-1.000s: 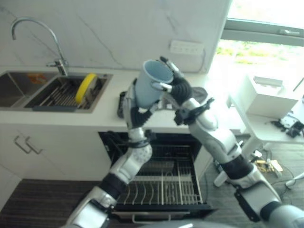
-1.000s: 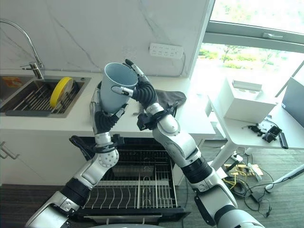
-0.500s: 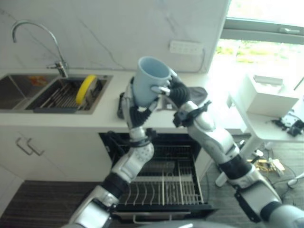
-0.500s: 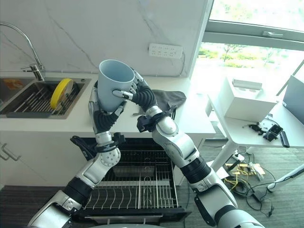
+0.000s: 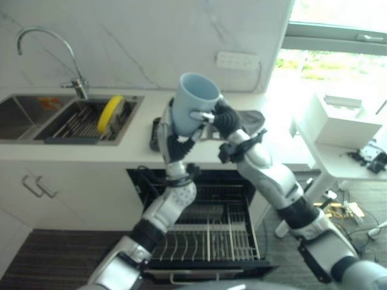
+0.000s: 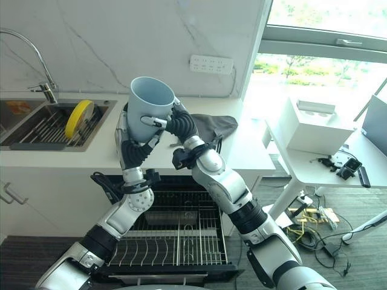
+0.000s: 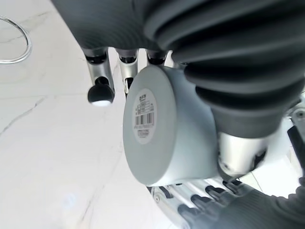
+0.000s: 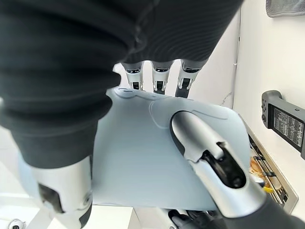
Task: Place the dishes in the dishwasher.
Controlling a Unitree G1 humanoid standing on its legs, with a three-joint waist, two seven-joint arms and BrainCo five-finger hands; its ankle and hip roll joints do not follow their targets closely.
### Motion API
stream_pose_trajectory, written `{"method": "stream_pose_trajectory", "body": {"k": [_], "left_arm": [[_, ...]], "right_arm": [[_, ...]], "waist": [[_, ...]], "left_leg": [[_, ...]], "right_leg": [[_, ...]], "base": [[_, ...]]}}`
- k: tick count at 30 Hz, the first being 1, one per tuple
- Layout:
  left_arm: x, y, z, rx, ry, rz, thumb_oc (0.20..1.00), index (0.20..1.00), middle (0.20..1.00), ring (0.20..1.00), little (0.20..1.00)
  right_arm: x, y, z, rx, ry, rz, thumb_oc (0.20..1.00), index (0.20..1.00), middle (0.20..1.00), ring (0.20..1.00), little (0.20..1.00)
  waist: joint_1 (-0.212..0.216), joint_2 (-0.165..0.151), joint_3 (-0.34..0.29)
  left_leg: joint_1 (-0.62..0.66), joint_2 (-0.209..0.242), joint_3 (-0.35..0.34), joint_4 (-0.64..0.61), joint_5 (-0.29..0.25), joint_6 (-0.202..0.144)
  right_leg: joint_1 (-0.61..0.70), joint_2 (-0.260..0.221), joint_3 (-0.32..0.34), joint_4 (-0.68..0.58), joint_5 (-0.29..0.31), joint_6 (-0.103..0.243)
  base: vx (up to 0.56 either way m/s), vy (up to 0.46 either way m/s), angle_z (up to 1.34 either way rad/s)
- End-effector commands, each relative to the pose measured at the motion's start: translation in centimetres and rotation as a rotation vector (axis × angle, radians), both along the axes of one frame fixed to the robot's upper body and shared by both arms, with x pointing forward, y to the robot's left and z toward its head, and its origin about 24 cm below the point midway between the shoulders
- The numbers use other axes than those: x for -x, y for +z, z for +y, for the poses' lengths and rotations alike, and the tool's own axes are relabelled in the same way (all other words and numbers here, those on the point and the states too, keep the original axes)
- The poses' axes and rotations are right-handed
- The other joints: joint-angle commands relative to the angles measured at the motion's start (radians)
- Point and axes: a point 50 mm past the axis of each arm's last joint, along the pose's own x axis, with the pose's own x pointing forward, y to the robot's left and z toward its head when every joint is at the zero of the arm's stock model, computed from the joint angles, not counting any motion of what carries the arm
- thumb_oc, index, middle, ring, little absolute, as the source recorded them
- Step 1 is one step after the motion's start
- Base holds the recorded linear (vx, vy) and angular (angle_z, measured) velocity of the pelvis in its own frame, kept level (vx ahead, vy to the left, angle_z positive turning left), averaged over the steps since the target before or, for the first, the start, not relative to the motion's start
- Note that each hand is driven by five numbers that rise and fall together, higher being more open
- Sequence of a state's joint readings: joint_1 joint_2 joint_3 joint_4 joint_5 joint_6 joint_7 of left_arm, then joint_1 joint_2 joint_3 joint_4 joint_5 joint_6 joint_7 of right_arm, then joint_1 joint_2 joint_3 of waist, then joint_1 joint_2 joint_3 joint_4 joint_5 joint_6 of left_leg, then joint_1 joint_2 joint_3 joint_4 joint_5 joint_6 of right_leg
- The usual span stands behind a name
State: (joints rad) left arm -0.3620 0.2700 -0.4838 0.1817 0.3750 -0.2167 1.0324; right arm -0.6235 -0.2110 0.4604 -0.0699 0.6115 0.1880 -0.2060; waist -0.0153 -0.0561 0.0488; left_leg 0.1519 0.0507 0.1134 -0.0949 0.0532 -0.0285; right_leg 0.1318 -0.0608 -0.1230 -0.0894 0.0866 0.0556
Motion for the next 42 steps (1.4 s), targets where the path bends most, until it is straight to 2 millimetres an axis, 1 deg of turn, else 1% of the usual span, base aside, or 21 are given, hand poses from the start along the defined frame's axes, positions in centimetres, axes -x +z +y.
{"method": "stream_pose_trajectory", "body": {"k": [1, 9, 13, 18, 19, 20, 26, 34, 36, 38, 39, 40, 41, 42], "left_arm": [[-1.6, 3.1, -2.8, -0.078, -0.112, -0.139, 0.200, 0.200, 0.200, 0.200, 0.200], [-1.6, 3.2, -3.2, -0.091, -0.136, -0.138, 0.200, 0.200, 0.200, 0.200, 0.200], [-1.3, 3.0, -3.8, -0.107, -0.169, -0.133, 0.200, 0.200, 0.200, 0.200, 0.200], [-1.1, 3.0, -4.2, -0.119, -0.187, -0.138, 0.200, 0.200, 0.200, 0.200, 0.200], [-1.1, 3.0, -4.2, -0.120, -0.189, -0.138, 0.200, 0.200, 0.200, 0.200, 0.200], [-1.1, 3.0, -4.3, -0.121, -0.192, -0.137, 0.200, 0.200, 0.200, 0.200, 0.200], [-0.9, 3.1, -4.3, -0.116, -0.207, -0.136, 0.200, 0.200, 0.200, 0.200, 0.200], [-0.8, 3.4, -4.5, -0.103, -0.228, -0.143, 0.200, 0.200, 0.200, 0.200, 0.200], [-0.9, 3.4, -4.5, -0.090, -0.236, -0.134, 0.200, 0.200, 0.200, 0.200, 0.200], [-0.9, 3.2, -4.4, -0.040, -0.251, -0.109, 0.200, 0.200, 0.200, 0.200, 0.200], [-1.0, 3.3, -4.4, 0.007, -0.283, -0.084, 0.548, 0.548, 0.548, 0.548, 0.548], [-1.0, 3.3, -4.4, 0.013, -0.287, -0.081, 0.875, 0.875, 0.875, 0.875, 0.875], [-0.8, 3.2, -4.4, 0.038, -0.292, -0.076, 1.000, 1.000, 1.000, 1.000, 1.000], [-0.8, 3.2, -4.4, 0.040, -0.292, -0.076, 1.000, 1.000, 1.000, 1.000, 1.000]], "right_arm": [[-0.1, 5.0, 0.6, -0.131, 0.024, -0.158, 1.000, 1.000, 1.000, 1.000, 1.000], [0.0, 5.4, 1.1, -0.145, 0.024, -0.161, 1.000, 1.000, 1.000, 1.000, 1.000], [0.1, 5.6, 1.3, -0.162, 0.018, -0.164, 1.000, 1.000, 1.000, 1.000, 1.000], [0.1, 5.8, 1.4, -0.169, 0.009, -0.169, 1.000, 1.000, 1.000, 1.000, 1.000], [0.0, 5.8, 1.5, -0.166, 0.005, -0.171, 0.391, 0.391, 0.391, 0.391, 0.391], [0.0, 5.9, 1.5, -0.168, 0.002, -0.177, 0.200, 0.200, 0.200, 0.200, 0.200], [0.2, 6.4, 1.5, -0.139, -0.005, -0.231, 0.200, 0.200, 0.200, 0.200, 0.200], [0.3, 6.5, 1.4, -0.080, -0.004, -0.282, 0.200, 0.200, 0.200, 0.200, 0.200], [0.3, 6.6, 1.2, -0.064, -0.007, -0.296, 0.200, 0.200, 0.200, 0.200, 0.200], [0.2, 6.6, 1.0, -0.055, -0.023, -0.303, 0.200, 0.200, 0.200, 0.200, 0.200], [0.2, 6.5, 0.6, -0.045, -0.041, -0.315, 0.200, 0.200, 0.200, 0.200, 0.200], [0.2, 6.5, 0.6, -0.043, -0.043, -0.318, 0.200, 0.200, 0.200, 0.200, 0.200], [0.2, 6.5, 0.4, -0.038, -0.050, -0.325, 0.200, 0.200, 0.200, 0.200, 0.200], [0.2, 6.4, 0.4, -0.037, -0.050, -0.326, 0.200, 0.200, 0.200, 0.200, 0.200]], "waist": [[0.022, -0.015, 0.006], [0.028, -0.014, 0.008], [0.033, -0.016, 0.010], [0.037, -0.016, 0.014], [0.037, -0.016, 0.014], [0.038, -0.016, 0.015], [0.039, -0.019, 0.017], [0.035, -0.021, 0.021], [0.034, -0.021, 0.021], [0.033, -0.022, 0.020], [0.032, -0.022, 0.022], [0.032, -0.022, 0.022], [0.031, -0.022, 0.024], [0.031, -0.022, 0.025]], "left_leg": [[0.011, 0.000, -0.015, 0.008, -0.094, 0.001], [0.009, -0.004, -0.020, 0.008, -0.094, 0.004], [0.007, -0.005, -0.014, 0.008, -0.093, 0.003], [0.004, -0.007, -0.024, 0.008, -0.092, 0.005], [0.004, -0.007, -0.025, 0.008, -0.092, 0.005], [0.004, -0.007, -0.027, 0.008, -0.092, 0.005], [0.003, -0.006, -0.028, 0.008, -0.094, 0.004], [0.006, -0.006, -0.026, 0.008, -0.096, 0.005], [0.007, -0.006, -0.026, 0.008, -0.097, 0.005], [0.009, -0.006, -0.024, 0.008, -0.097, 0.006], [0.009, -0.005, -0.023, 0.008, -0.097, 0.006], [0.009, -0.005, -0.023, 0.008, -0.097, 0.006], [0.010, -0.004, -0.021, 0.008, -0.097, 0.006], [0.010, -0.004, -0.021, 0.008, -0.097, 0.006]], "right_leg": [[0.037, -0.026, -0.023, 0.002, -0.058, 0.049], [0.038, -0.025, -0.025, 0.002, -0.060, 0.048], [0.036, -0.027, -0.041, 0.002, -0.058, 0.049], [0.037, -0.026, -0.035, 0.002, -0.059, 0.047], [0.038, -0.026, -0.035, 0.002, -0.060, 0.046], [0.038, -0.026, -0.035, 0.002, -0.060, 0.047], [0.037, -0.024, -0.034, 0.002, -0.062, 0.047], [0.036, -0.022, -0.030, 0.002, -0.060, 0.048], [0.037, -0.022, -0.029, 0.002, -0.061, 0.048], [0.038, -0.022, -0.030, 0.002, -0.061, 0.048], [0.038, -0.021, -0.029, 0.002, -0.060, 0.048], [0.038, -0.021, -0.030, 0.002, -0.060, 0.048], [0.039, -0.020, -0.030, 0.002, -0.061, 0.047], [0.040, -0.020, -0.030, 0.002, -0.061, 0.047]], "base": [[0.00, 0.000, 0.00], [0.00, -0.001, 0.02], [0.00, -0.013, 0.07], [0.00, -0.002, 0.03], [0.00, 0.000, 0.00], [0.00, 0.000, 0.00], [0.00, 0.000, 0.00], [0.00, 0.000, 0.00], [0.00, 0.000, 0.00], [0.00, 0.000, 0.00], [0.00, 0.000, 0.00], [0.00, 0.000, 0.00], [0.00, 0.000, 0.00], [0.00, 0.000, 0.00]]}}
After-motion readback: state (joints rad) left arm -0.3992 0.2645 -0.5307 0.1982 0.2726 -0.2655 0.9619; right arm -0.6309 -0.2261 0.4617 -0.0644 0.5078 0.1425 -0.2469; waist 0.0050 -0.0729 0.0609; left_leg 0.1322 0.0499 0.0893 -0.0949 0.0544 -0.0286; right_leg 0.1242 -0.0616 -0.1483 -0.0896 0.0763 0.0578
